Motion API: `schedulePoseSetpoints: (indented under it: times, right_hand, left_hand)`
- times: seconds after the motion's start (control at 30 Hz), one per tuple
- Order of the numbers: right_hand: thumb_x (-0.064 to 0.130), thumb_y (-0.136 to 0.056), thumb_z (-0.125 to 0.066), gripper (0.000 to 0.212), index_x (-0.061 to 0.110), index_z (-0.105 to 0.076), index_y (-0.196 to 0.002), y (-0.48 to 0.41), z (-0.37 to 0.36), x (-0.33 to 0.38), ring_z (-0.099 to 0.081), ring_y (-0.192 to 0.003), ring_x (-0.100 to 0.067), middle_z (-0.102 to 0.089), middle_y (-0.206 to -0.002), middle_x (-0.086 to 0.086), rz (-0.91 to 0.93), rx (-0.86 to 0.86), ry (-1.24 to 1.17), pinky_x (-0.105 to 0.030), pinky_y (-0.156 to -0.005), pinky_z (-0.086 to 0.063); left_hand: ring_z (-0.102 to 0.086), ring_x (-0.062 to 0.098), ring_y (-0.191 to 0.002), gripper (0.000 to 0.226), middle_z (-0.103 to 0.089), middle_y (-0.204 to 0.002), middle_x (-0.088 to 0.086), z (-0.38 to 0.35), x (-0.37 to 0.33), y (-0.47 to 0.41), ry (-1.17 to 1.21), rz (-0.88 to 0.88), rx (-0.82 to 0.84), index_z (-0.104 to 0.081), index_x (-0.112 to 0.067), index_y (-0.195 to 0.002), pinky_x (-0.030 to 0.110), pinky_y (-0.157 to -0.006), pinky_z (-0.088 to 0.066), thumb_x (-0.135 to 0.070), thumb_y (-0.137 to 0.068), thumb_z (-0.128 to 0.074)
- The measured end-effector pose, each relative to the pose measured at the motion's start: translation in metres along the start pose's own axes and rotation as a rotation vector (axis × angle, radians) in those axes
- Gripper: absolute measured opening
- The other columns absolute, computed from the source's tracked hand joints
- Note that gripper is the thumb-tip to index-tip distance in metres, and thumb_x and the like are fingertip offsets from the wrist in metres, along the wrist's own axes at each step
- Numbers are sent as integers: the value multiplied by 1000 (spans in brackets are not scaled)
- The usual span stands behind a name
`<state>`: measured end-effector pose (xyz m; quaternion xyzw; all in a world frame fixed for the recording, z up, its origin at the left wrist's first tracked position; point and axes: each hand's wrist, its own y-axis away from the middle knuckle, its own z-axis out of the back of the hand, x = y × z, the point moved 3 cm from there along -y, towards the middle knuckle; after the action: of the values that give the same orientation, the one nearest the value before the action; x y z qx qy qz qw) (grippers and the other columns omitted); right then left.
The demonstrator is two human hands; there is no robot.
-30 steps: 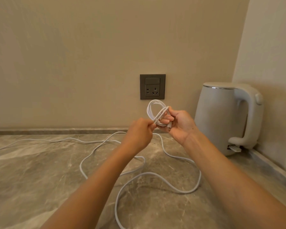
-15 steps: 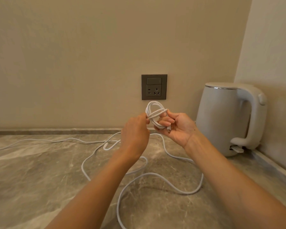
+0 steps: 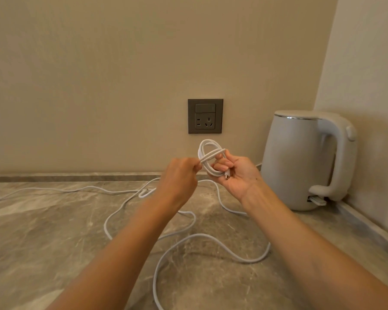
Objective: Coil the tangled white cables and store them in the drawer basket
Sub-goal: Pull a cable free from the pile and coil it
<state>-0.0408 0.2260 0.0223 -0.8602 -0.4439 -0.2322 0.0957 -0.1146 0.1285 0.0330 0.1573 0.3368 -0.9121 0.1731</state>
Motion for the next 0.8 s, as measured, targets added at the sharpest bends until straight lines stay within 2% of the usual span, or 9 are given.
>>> schedulePoseSetpoints:
  times: [0.17,0.37,0.47,0.53,0.6,0.63,0.7,0.8]
  right_hand:
    - [17,-102,-30,37,7,-43,-69,-3,2,-1,-26,-29,-7,-31,-36,1,14,-25,-64,-16,-58,-25]
    - [17,-102,-30,39,8,-42,-67,-3,3,-2,-26,-26,-8,-30,-35,1,10,-29,-108,-16,-58,-24]
    - [17,-103,-31,37,7,-43,-69,-2,2,-2,-27,-28,-7,-30,-36,1,27,-16,-106,-16,-53,-27]
    - [16,-102,-31,36,7,-44,-70,1,-1,3,-27,-29,-7,-31,-37,1,62,5,-59,-10,-44,-29]
    - [16,-102,-32,37,7,-44,-68,3,-2,8,-28,-28,-7,-30,-36,1,69,39,-23,-12,-34,-31]
    - [16,-101,-32,37,7,-45,-67,5,-3,9,-27,-28,-7,-29,-36,1,54,59,-12,-13,-32,-31]
    - [15,-99,-35,35,5,-46,-67,6,-1,10,-27,-28,-7,-29,-36,2,6,100,44,-13,-31,-30]
    - [13,-85,-46,22,3,-53,-67,12,-2,16,-26,-29,-5,-28,-37,4,-63,172,265,-12,-32,-29]
  left_hand:
    - [-48,35,-71,22,-61,-79,20,-7,1,-1,-19,-20,19,-63,-2,-80,37,-62,-36,-4,-92,-45]
    - [-50,37,-71,23,-60,-77,21,-13,1,1,-14,-47,28,-60,-1,-76,42,-64,-40,-4,-92,-44]
    - [-53,36,-72,27,-63,-76,20,-11,1,0,24,-60,62,-59,-3,-75,41,-68,-44,-7,-95,-42]
    - [-55,27,-67,29,-66,-74,19,-5,-1,-1,75,-84,97,-59,-7,-75,35,-71,-43,-8,-97,-40]
    - [-51,6,-52,29,-66,-67,16,0,-4,0,133,-103,163,-59,-13,-76,21,-59,-37,-8,-97,-39]
    - [-49,2,-46,28,-64,-62,12,1,-5,1,165,-102,211,-61,-14,-81,17,-53,-35,-9,-98,-39]
    - [-46,-2,-39,25,-57,-55,2,2,-4,2,210,-88,317,-65,-11,-90,10,-47,-34,-11,-97,-41]
    - [-46,0,-44,23,-51,-55,-5,3,1,3,109,-112,422,-67,-8,-86,10,-51,-33,-17,-95,-48]
